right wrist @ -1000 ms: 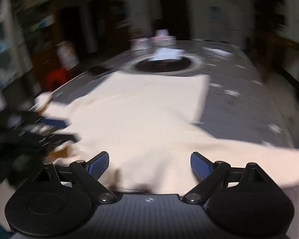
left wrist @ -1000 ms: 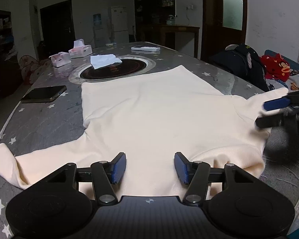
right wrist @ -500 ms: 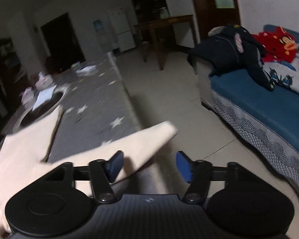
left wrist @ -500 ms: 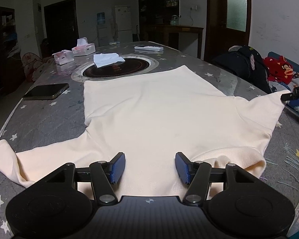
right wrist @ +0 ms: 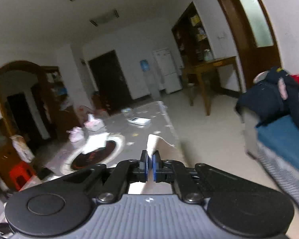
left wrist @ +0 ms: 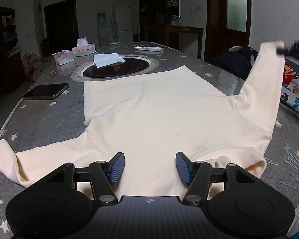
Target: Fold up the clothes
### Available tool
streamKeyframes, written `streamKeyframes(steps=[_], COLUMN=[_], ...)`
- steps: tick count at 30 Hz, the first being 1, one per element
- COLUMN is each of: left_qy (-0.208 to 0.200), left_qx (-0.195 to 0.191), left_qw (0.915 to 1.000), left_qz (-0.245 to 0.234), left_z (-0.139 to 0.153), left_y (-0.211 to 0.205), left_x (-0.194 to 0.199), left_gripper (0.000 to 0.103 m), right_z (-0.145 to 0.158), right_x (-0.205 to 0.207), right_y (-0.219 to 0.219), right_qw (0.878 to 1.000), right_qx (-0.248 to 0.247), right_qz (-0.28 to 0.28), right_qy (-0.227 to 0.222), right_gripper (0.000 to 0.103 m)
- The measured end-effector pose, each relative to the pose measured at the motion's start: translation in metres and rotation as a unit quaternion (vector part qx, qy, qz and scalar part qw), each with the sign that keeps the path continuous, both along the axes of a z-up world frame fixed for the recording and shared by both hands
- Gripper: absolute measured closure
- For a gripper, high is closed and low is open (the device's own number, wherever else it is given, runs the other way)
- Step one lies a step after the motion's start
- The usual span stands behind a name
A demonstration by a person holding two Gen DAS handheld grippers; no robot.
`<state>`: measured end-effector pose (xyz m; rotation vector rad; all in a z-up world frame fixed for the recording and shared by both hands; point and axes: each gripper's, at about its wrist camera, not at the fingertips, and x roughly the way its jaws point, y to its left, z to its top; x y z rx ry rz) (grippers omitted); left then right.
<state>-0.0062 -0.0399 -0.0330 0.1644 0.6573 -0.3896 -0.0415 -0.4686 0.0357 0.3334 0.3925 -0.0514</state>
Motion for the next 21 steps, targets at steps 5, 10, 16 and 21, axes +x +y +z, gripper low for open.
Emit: streamKeyframes(steps=[5, 10, 16, 21], left_qy=[0.0, 0.002, 0.003, 0.005], left_qx=[0.001, 0.0, -0.005, -0.019], left_qw=[1.0, 1.0, 0.9999, 0.9996], left_qz=[-0.004, -0.001, 0.009, 0.019], left_z=[0.0, 0.0, 0.001, 0.001], left_y=[0.0, -0.001, -0.001, 0.003], left_x=[0.001, 0.002, 0.0, -0.002], left_gripper=[0.041, 0.04, 0.039, 0.037], right_z=[-0.042, -0.045, -0.053, -0.063], right_x=[0.003, 0.012, 0.035, 0.048], right_y=[-0.018, 0.005, 0.059, 0.094], right_qw=[0.99, 0.993, 0.991, 0.985], right_qx=[-0.06, -0.06, -0.077, -0.088], right_qz=[-0.079, -0.04, 0.043, 0.085], right_qy=[0.105, 0.098, 0.105, 0.12], right_gripper=[0.084, 0.062, 0.038, 0.025])
